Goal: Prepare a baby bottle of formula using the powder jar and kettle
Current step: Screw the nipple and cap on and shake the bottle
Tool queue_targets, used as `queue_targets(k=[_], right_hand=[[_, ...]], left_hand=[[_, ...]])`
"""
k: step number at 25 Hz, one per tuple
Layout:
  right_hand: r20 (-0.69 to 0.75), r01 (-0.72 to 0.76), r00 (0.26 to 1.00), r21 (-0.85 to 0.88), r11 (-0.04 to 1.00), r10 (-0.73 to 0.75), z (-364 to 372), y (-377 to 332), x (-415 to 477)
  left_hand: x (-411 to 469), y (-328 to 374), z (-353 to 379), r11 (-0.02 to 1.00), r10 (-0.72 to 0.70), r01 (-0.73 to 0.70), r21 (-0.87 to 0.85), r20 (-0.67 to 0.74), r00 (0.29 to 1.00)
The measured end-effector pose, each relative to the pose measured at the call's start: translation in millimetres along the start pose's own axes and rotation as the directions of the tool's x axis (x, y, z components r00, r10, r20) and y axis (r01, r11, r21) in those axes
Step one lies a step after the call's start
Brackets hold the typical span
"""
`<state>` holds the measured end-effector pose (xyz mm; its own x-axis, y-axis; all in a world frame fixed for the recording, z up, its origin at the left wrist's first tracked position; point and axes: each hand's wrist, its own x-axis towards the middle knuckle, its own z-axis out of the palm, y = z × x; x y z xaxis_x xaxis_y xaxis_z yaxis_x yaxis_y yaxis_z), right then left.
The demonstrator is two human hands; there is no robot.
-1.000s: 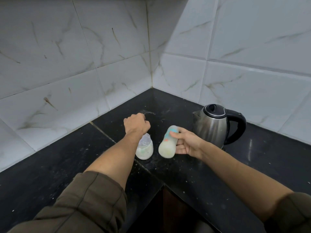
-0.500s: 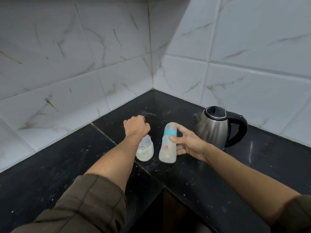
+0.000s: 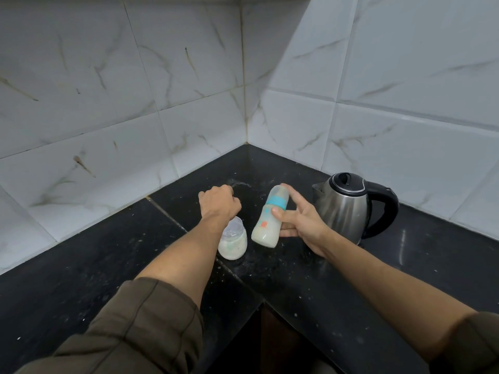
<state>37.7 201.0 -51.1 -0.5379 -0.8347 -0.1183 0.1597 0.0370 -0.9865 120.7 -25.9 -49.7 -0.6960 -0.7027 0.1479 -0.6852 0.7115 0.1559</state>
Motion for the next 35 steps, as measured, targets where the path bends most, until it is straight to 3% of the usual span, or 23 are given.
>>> queue_targets(k=[1, 4, 6, 8, 10, 14, 18, 23, 27, 31, 35], right_hand=[[-0.009, -0.009, 1.000, 0.001, 1.000, 0.009, 0.0, -1.7, 0.5], [0.203, -0.070, 0.973, -0.196, 0.978, 0.110, -1.0, 0.6, -2.2], [0.130, -0.087, 0.985, -0.183, 0.979, 0.112, -6.6, 3.5, -2.5], [-0.112, -0.101, 0.989, -0.014, 0.995, 0.099, -11.6, 3.5, -0.4], [-0.225, -0.152, 0.959, 0.103, 0.983, 0.172, -14.5, 6.1, 2.1], [0.005, -0.288, 0.958, -0.031, 0.957, 0.288, -14.7, 14.6, -0.7], [-0.201, -0.293, 0.929, 0.118, 0.949, 0.312, -18.7, 15.4, 3.4], [0.012, -0.290, 0.957, -0.029, 0.956, 0.291, -14.9, 20.3, 2.3], [-0.167, -0.270, 0.943, 0.117, 0.956, 0.287, -17.9, 16.7, 4.7], [0.039, -0.296, 0.954, -0.027, 0.955, 0.297, -16.3, 20.9, 2.5], [-0.170, -0.275, 0.940, 0.142, 0.951, 0.297, -18.2, 20.7, 8.5]], left_hand=[[-0.3, 0.0, -0.4, 1.000, 0.001, -0.001, -0.001, -0.001, 1.000], [-1.6, 2.3, -2.0, 1.000, 0.005, -0.005, -0.011, -0.009, 1.000], [-1.0, 2.4, -3.1, 1.000, 0.012, -0.012, -0.020, -0.006, 1.000], [-1.2, 0.0, -4.1, 1.000, 0.015, -0.015, -0.014, -0.004, 1.000], [-1.8, -1.9, -4.2, 1.000, 0.006, -0.006, -0.008, 0.001, 1.000], [-3.6, 2.4, -0.1, 1.000, 0.029, -0.029, -0.006, 0.005, 1.000], [-3.0, 3.9, 0.4, 1.000, 0.029, -0.029, -0.007, 0.008, 1.000], [-2.7, 2.8, -0.1, 1.000, 0.026, -0.026, -0.002, 0.016, 1.000], [-4.5, 1.0, -0.7, 1.000, 0.027, -0.027, 0.012, 0.006, 1.000], [-4.1, 1.3, -0.7, 1.000, 0.027, -0.027, 0.008, 0.013, 1.000], [-4.5, -0.8, 0.5, 1.000, 0.022, -0.022, -0.003, 0.005, 1.000]])
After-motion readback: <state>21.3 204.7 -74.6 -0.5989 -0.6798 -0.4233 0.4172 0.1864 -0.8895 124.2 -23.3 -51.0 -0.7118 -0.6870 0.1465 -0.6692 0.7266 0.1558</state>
